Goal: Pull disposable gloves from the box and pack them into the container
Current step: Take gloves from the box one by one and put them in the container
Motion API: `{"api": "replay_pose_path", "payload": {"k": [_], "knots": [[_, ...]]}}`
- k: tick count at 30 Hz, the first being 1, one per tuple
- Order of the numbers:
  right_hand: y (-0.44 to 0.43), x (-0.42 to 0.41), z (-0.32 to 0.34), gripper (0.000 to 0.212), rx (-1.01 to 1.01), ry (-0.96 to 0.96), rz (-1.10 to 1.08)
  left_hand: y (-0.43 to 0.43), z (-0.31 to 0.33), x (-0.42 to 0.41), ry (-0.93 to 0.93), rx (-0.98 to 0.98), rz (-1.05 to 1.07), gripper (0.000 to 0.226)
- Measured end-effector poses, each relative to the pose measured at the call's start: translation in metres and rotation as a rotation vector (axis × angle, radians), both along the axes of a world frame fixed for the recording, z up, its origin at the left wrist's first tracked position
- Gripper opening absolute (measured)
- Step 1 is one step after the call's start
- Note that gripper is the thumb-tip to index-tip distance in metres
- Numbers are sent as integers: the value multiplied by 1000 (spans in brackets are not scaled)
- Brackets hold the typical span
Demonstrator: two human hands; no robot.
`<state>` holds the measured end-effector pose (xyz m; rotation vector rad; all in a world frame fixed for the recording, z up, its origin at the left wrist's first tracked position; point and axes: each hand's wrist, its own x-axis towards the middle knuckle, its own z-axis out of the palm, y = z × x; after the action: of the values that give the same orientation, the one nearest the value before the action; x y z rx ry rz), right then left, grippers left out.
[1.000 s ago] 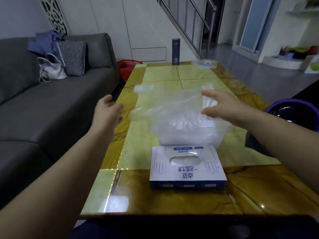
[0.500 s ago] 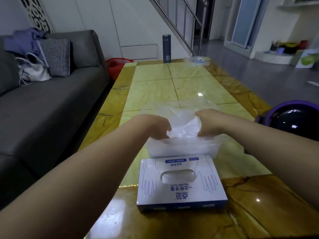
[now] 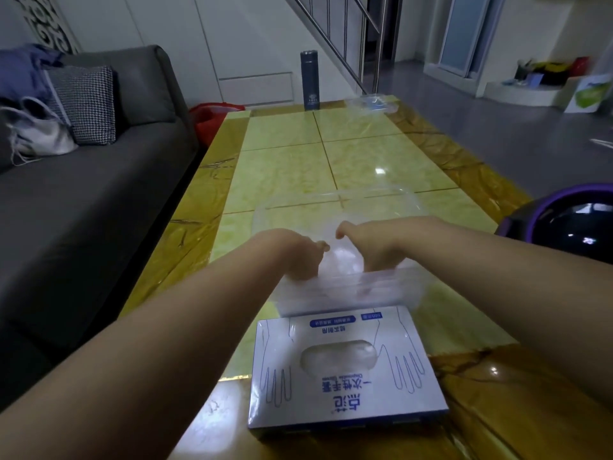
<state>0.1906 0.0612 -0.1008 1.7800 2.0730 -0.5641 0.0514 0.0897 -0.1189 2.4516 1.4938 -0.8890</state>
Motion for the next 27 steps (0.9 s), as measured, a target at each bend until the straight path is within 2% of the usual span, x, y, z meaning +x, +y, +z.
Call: {"api": "replay_pose_path", "payload": {"k": [2,5,11,14,17,20,23,27], "knots": [[7,7,-11,115,-70,6,-83,7,-18,0,57,-32,68,57],[12,11,-21,118,-106,-19,-115,15,-32,0,109,-107,145,65],[19,8,-22,116,-173,-177,-64,14,-27,1,147,-150,107,67],[18,6,-22,115,-167,-198,-56,2,-7,-3,61,-166,148,54],[16,4,-18,112,-156,-194,-71,-15,33,-7,-61,-97,90,47],[6,-1,-7,103,-132,-209,-40,-31,62,-19,-97,10,-32,40],[-5,-1,10,94,-60,-199,-7,-42,64,-32,-125,139,-78,37],[-29,6,42,59,231,-114,131,-53,67,-50,-274,238,-60,35]]}}
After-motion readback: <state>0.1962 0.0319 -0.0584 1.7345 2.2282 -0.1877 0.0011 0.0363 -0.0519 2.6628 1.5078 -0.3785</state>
